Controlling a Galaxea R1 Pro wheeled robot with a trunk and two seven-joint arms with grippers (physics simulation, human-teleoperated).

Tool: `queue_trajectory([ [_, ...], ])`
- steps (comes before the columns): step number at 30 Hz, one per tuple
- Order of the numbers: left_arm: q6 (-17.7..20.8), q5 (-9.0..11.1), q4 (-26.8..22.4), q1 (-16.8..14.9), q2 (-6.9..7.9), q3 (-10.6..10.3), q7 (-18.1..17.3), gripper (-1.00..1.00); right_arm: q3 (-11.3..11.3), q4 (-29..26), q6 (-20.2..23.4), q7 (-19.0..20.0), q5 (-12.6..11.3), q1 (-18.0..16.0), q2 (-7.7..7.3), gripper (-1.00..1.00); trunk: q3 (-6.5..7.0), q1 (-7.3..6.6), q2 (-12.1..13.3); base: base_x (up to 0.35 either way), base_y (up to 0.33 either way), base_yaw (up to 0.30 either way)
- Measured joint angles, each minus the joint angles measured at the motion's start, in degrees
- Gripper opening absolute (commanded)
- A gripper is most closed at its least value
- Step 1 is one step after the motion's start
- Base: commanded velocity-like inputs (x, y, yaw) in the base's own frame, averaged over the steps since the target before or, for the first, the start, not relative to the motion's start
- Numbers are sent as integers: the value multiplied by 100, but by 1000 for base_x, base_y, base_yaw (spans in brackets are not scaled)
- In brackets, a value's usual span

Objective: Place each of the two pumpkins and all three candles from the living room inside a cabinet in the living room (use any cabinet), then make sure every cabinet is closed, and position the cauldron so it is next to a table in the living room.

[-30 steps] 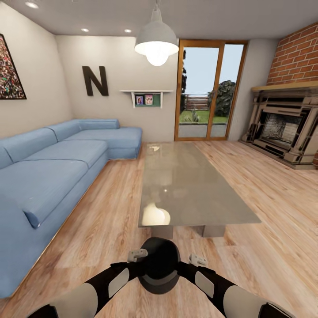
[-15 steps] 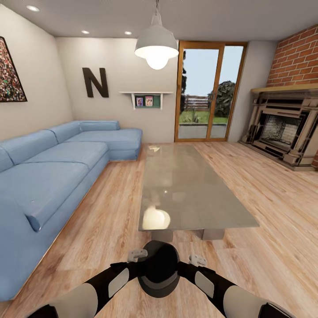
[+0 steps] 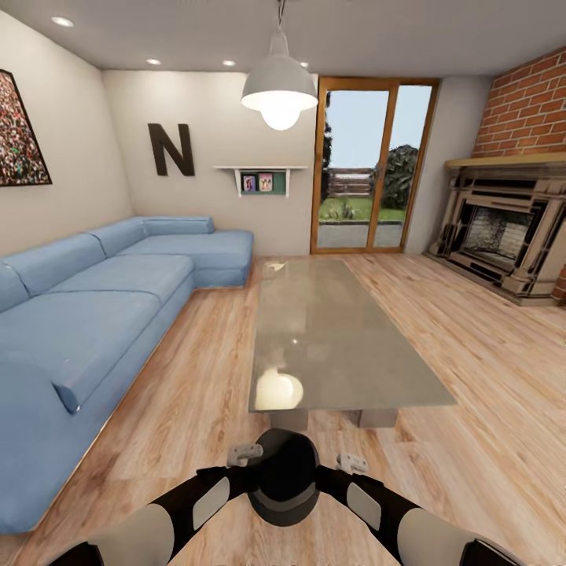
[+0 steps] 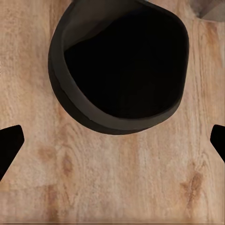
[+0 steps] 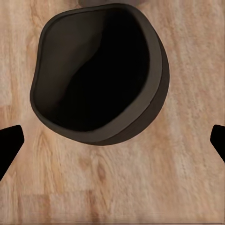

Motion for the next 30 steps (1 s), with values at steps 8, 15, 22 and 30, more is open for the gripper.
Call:
queue_trajectory([
  [8, 0, 0, 0, 0, 0, 0, -6, 100, 0, 0, 2, -5, 0, 0, 0, 100, 143, -174, 321, -297, 0, 0],
  [15, 0, 0, 0, 0, -16, 0, -7, 100, 0, 0, 10, -1, -4, 0, 0, 100, 269, -327, 602, -325, 0, 0],
  [22, 0, -6, 0, 0, -13, 0, -7, 100, 0, 3, 11, -6, -7, 0, -6, 100, 395, -481, 883, -326, 0, 0],
  [30, 0, -8, 0, 0, -2, 0, -7, 100, 0, 4, 11, 14, -9, 0, -9, 100, 539, -659, 1203, -256, 0, 0],
])
